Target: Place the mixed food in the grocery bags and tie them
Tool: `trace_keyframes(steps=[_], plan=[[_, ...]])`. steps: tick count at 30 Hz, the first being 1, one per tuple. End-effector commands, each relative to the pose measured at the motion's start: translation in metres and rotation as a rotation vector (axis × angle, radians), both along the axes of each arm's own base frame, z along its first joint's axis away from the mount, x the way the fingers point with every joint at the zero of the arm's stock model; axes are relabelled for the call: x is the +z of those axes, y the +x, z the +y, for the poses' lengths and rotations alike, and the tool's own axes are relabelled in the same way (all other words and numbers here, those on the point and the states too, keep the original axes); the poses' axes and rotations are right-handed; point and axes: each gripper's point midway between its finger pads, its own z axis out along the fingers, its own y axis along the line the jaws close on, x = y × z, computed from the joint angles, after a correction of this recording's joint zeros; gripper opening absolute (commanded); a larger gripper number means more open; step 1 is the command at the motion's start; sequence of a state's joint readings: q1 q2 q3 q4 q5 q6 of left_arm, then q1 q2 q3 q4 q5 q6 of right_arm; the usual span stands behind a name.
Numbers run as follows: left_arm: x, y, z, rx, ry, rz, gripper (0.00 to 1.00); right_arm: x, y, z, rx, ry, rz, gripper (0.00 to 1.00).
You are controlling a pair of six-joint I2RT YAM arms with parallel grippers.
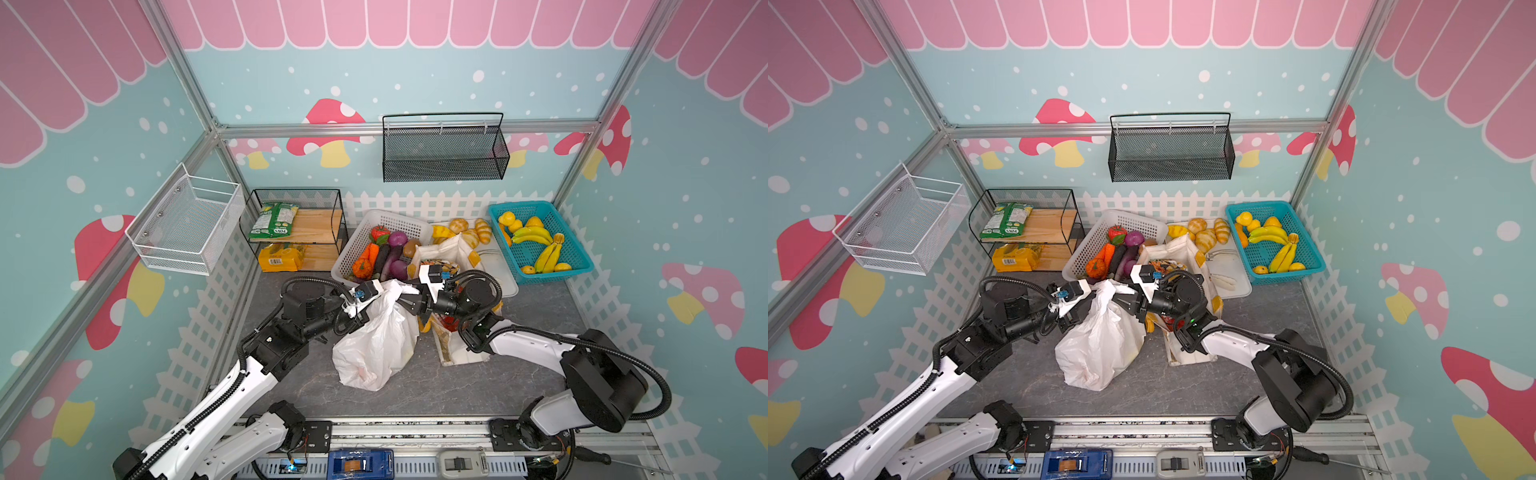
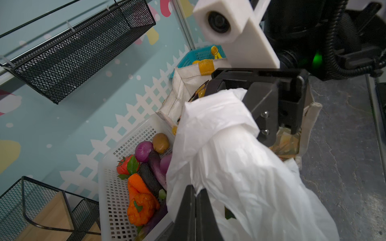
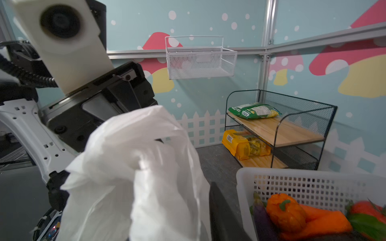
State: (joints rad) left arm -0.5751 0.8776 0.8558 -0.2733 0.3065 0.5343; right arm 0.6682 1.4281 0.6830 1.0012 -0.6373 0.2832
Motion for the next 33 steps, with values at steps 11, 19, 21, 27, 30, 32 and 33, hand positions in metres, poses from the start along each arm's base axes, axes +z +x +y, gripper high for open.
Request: trace_keyframes(steps=[11, 19, 21, 27, 30, 32, 33], plan=[[-0.007, 0.0, 0.002, 0.025, -0.069, 0.033, 0.0, -0.029, -0.011, -0.075, -0.351, -0.171, 0.009, 0.49], [-0.009, 0.002, -0.001, 0.021, -0.094, 0.044, 0.0, -0.033, -0.033, -0.066, -0.234, -0.141, 0.046, 0.39], [-0.01, 0.003, -0.003, 0.015, -0.099, 0.054, 0.0, -0.033, -0.03, -0.06, -0.222, -0.134, 0.049, 0.39], [-0.013, 0.003, -0.005, 0.001, -0.108, 0.07, 0.0, -0.025, -0.026, -0.038, -0.164, -0.099, 0.044, 0.37], [-0.015, 0.002, -0.008, -0.006, -0.132, 0.103, 0.0, -0.027, -0.022, -0.035, -0.174, -0.083, 0.053, 0.37], [-0.017, 0.002, -0.009, -0.009, -0.137, 0.116, 0.0, -0.028, -0.014, -0.04, -0.229, -0.067, 0.074, 0.37], [-0.017, 0.002, -0.009, -0.011, -0.137, 0.119, 0.0, -0.028, -0.009, -0.043, -0.259, -0.064, 0.081, 0.37]])
